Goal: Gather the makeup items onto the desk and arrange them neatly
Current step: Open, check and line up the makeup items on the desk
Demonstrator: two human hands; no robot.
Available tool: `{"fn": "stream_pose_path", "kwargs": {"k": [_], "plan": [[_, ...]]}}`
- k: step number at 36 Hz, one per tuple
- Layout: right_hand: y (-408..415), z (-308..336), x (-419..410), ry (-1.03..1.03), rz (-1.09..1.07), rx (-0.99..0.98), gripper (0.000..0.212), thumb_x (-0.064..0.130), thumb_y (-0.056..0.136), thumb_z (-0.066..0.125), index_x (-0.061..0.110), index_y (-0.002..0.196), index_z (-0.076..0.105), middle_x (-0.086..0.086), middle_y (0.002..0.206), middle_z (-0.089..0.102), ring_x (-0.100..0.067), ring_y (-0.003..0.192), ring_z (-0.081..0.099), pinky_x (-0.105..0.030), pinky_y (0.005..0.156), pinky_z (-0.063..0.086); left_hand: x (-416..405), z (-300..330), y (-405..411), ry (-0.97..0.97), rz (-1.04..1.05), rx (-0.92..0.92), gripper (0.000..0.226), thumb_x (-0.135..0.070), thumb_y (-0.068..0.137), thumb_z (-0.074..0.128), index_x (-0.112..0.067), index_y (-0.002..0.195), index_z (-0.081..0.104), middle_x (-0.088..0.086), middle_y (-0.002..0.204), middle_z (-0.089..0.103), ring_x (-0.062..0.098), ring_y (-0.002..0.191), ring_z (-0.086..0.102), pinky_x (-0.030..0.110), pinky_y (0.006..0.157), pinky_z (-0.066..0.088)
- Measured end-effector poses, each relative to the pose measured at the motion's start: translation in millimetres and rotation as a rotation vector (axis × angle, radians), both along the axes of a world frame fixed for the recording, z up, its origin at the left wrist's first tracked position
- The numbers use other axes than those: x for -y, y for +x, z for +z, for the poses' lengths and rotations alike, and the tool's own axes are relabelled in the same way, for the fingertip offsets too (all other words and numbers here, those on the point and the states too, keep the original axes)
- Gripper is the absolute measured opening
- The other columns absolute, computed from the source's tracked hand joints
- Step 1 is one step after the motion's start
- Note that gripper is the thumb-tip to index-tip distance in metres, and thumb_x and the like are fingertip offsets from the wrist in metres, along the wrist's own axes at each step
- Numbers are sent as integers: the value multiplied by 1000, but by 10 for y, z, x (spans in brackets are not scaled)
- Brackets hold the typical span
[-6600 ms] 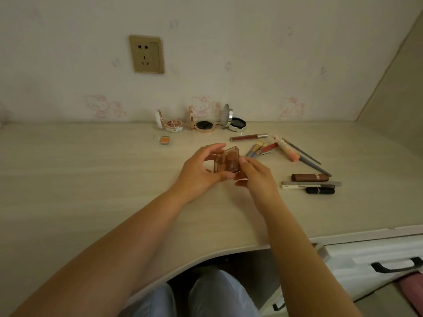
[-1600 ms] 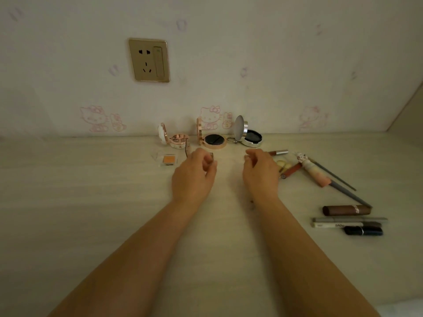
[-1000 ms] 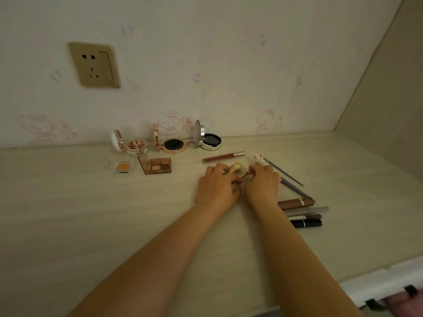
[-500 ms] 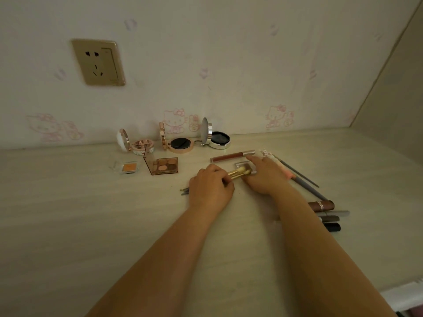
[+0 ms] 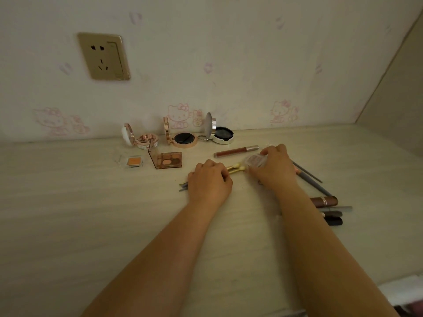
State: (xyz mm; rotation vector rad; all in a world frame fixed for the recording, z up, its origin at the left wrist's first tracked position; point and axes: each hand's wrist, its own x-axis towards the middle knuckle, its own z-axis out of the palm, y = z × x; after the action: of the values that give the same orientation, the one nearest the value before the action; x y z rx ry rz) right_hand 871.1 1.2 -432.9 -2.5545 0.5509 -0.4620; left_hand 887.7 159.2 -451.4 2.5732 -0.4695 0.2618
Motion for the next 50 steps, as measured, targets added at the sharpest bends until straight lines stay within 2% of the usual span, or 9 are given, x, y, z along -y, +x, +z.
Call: {"fn": "stream_pose_path", "kwargs": {"k": [5,8,14,21,27,32,38,44,50], "plan": [[-56,54,-99,206,-38,161,52,30,72,74,12,115,53,-2,115,44,-21,92,58,-44,73,56,39,15,-103,27,-165,-11,22,-29,91,50,-27,110,62,-4,122,56,19,111,47,33,88,40],[-110,70,-188,456,-24,219,49,27,74,74,14,117,54,3,104,55,-21,90,61,-41,79,55,18,21,-152,-1,-242,-23,25,-23,91,53,-23,114,62,-4,126,55,18,113,48,30,91,40],[-199,72,-421,820,153,273,41,23,83,69,16,122,58,-4,111,61,-16,97,62,-35,92,51,-200,98,-195,-311,-184,-98,13,-16,89,55,-19,97,65,0,111,58,16,104,55,26,87,44],[-213,141,-828,1231,407,206,33,9,94,51,4,127,53,-5,94,62,-15,82,61,-21,73,51,-732,231,-172,-687,-104,-179,38,-34,87,63,-22,120,50,-15,117,51,-9,89,52,3,68,40],[-131,183,-1242,1314,560,120,23,10,95,45,11,115,56,-3,89,61,-16,78,60,-26,78,52,-1182,232,-144,-787,-181,-191,26,-35,89,58,-47,112,52,-14,120,59,0,104,57,39,95,50],[-107,98,-1510,1229,556,224,23,6,90,57,18,109,55,-8,102,65,-21,95,64,-32,86,51,-1387,214,-174,-781,-189,-209,33,-50,82,58,-45,114,58,-17,117,62,0,105,60,37,96,49],[-153,55,-1554,917,595,186,34,11,82,68,27,111,60,-4,114,66,-19,106,64,-38,97,49,-1508,137,-150,-691,-154,-212,50,-33,80,70,-26,127,56,-14,115,61,-12,96,55,7,82,43],[-241,30,-1637,868,662,183,45,2,85,63,19,126,56,6,104,68,0,91,66,-13,76,51,-1522,70,-119,-594,-149,-157,57,-28,74,77,-24,127,56,-10,116,62,-1,102,58,22,87,50],[-205,-2,-1667,1122,560,120,27,10,95,49,12,119,61,-9,111,67,-21,100,65,-30,85,54,-1546,64,-113,-609,-122,-146,56,-24,71,80,-28,123,58,-18,105,62,-3,101,58,15,81,48]]}}
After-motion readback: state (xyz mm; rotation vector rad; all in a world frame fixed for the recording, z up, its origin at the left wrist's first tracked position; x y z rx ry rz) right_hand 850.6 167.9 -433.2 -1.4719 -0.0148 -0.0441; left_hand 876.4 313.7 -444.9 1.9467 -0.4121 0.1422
